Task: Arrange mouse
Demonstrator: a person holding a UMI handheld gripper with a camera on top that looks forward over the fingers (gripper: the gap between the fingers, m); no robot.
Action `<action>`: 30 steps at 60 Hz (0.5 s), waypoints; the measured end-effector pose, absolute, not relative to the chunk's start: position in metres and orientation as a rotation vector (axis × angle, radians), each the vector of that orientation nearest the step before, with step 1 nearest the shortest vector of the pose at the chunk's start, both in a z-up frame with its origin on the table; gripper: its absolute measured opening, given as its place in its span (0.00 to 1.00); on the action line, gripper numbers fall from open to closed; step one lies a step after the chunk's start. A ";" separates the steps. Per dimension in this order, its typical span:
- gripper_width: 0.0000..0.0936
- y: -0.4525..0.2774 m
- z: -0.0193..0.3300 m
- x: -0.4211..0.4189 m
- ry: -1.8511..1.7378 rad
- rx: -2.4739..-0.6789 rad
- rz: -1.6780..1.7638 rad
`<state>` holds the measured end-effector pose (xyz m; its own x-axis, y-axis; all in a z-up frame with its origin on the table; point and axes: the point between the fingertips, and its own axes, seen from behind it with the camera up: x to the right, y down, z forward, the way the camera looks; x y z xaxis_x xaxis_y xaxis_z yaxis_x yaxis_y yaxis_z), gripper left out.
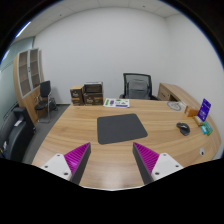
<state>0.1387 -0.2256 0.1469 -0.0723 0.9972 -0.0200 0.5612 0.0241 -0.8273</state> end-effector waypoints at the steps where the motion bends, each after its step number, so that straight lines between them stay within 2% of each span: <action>1: 0.92 -0.225 0.147 0.138 -1.696 -1.597 0.922; 30: 0.92 -0.125 0.141 0.134 -1.653 -1.619 0.842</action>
